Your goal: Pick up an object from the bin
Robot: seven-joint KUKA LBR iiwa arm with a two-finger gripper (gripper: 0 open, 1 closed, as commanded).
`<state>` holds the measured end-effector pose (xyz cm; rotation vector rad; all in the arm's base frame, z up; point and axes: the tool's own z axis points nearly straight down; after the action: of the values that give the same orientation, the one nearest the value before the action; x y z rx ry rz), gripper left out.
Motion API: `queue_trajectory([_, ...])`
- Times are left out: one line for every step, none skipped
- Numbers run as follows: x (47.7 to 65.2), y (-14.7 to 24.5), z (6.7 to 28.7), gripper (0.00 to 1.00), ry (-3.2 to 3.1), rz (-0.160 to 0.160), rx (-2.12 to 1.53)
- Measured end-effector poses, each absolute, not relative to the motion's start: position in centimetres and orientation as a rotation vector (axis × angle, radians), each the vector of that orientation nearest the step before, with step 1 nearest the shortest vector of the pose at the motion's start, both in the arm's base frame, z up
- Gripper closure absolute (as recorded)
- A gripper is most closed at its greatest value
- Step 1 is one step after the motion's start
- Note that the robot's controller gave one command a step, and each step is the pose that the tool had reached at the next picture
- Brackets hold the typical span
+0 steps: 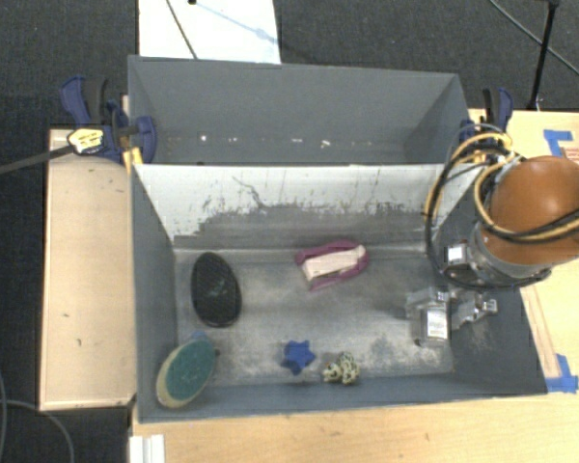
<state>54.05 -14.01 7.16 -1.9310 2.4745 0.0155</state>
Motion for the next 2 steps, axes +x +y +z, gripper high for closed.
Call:
queue_trajectory([54.2,-13.7,7.2,1.0,2.474,0.013,-1.918])
queue_trajectory([54.4,-13.7,10.4,1.0,2.483,-0.003,-1.916])
